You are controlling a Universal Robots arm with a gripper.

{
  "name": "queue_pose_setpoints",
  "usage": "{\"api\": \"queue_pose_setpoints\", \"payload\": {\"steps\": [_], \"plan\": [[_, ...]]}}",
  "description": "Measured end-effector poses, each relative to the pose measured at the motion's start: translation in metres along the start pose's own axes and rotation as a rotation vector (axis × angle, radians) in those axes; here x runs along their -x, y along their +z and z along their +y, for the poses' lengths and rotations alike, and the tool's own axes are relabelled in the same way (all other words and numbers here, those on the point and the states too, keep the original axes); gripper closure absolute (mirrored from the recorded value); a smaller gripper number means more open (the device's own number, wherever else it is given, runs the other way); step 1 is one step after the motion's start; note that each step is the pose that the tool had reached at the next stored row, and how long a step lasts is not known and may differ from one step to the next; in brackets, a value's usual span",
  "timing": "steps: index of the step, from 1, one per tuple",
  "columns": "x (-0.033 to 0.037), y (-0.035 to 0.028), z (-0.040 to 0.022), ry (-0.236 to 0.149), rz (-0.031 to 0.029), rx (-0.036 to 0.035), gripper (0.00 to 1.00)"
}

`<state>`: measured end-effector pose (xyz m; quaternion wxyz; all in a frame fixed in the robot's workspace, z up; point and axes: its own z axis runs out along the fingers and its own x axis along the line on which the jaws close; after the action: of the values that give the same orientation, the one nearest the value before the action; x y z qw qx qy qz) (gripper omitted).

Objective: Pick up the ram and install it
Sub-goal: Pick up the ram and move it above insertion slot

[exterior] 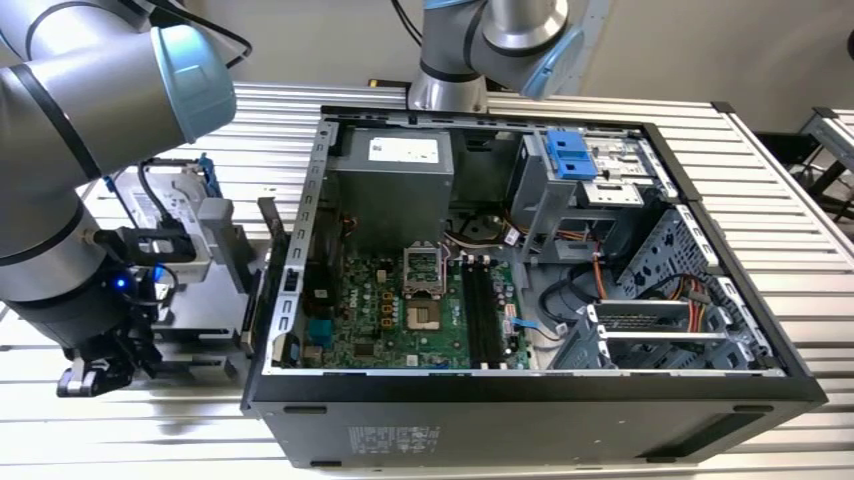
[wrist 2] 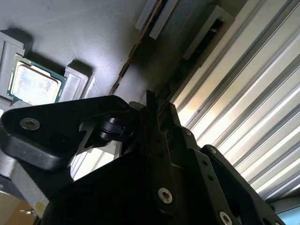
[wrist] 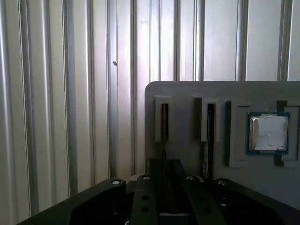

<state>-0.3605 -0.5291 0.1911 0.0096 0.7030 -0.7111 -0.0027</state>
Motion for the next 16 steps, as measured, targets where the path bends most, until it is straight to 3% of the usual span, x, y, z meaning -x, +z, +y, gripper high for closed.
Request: {"api": "queue_pose_setpoints", "payload": {"steps": [12,13,16], "plan": [[0.0000,0.0000,0.0000,0.000,0.0000,0.0000,0.00],[0.0000,0.0000,0.0000,0.000,0.0000,0.0000,1.00],[0.0000,0.0000,0.0000,-0.001,0.0000,0.0000,1.00]]}}
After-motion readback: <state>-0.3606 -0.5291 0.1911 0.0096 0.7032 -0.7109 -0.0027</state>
